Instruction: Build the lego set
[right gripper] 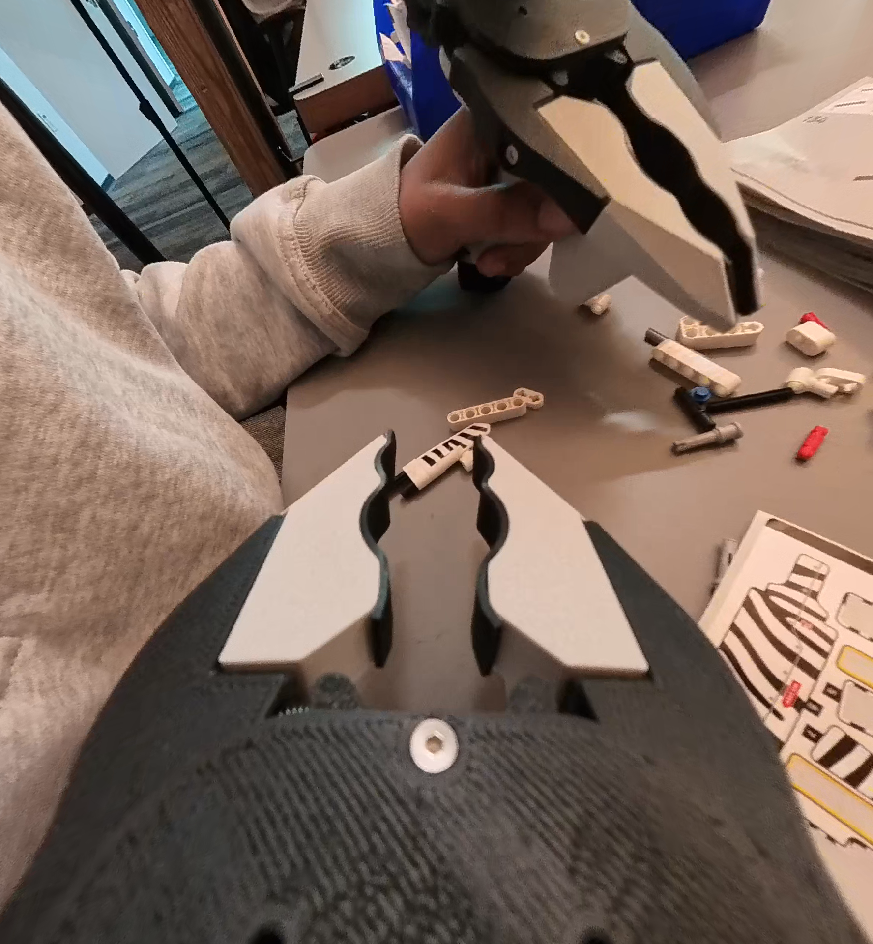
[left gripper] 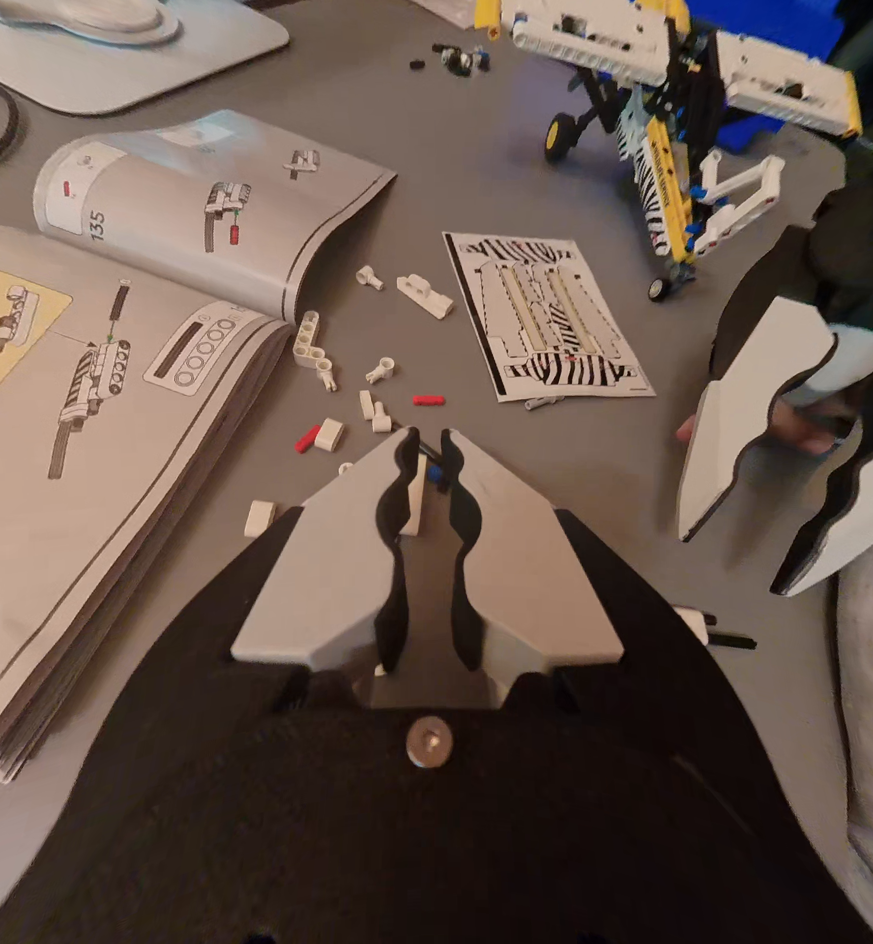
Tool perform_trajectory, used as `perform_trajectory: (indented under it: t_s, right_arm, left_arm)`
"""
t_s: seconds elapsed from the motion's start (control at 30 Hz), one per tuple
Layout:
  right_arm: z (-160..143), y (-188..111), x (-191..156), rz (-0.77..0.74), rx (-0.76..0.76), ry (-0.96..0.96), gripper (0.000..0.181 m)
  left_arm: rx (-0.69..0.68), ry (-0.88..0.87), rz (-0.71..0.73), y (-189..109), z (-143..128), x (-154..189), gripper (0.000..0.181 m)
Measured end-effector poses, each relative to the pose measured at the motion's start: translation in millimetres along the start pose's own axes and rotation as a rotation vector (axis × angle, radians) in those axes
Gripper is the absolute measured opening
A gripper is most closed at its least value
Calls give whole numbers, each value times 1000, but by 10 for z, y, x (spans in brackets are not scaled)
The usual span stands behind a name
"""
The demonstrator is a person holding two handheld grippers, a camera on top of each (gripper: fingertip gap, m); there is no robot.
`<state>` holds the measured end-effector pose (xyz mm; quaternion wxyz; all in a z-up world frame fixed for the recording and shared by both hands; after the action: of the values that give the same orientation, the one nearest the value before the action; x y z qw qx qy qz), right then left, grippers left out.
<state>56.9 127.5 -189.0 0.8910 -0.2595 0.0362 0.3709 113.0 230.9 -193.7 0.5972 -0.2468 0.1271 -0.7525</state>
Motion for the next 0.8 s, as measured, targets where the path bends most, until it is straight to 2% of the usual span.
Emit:
perform_trajectory:
  t_s: [0.1, 0.23, 0.47, 0.63, 0.8]
  right_arm:
    - [-1, 1, 0, 1, 0, 1, 29]
    - [3, -3, 6, 0, 3, 5, 29]
    - [0, 0, 7, -1, 0, 4, 30]
    - [-1, 0, 8, -1, 0, 4, 30]
    - [-2, 1, 9, -2, 0, 3, 30]
  left_arm:
    - [-90, 33, 32, 14, -130, -33, 14]
    - [-269, 192, 172, 62, -368, -122, 18]
    - [-232, 207, 159, 44, -318, -89, 10]
    - [-169, 168, 136, 0, -240, -89, 9]
    - [-167, 167, 142, -5, -236, -95, 9]
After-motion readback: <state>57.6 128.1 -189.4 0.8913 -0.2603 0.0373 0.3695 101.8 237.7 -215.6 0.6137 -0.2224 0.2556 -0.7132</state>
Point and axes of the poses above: each gripper's, where its closed fingertips meet, y out along the fingers, z out of its top, x = y × z across the jaws, the point moved 1 cm from there along -y, back along the fingers, and after that the axes turned 2 degrees about -z, right-handed, at the moved point
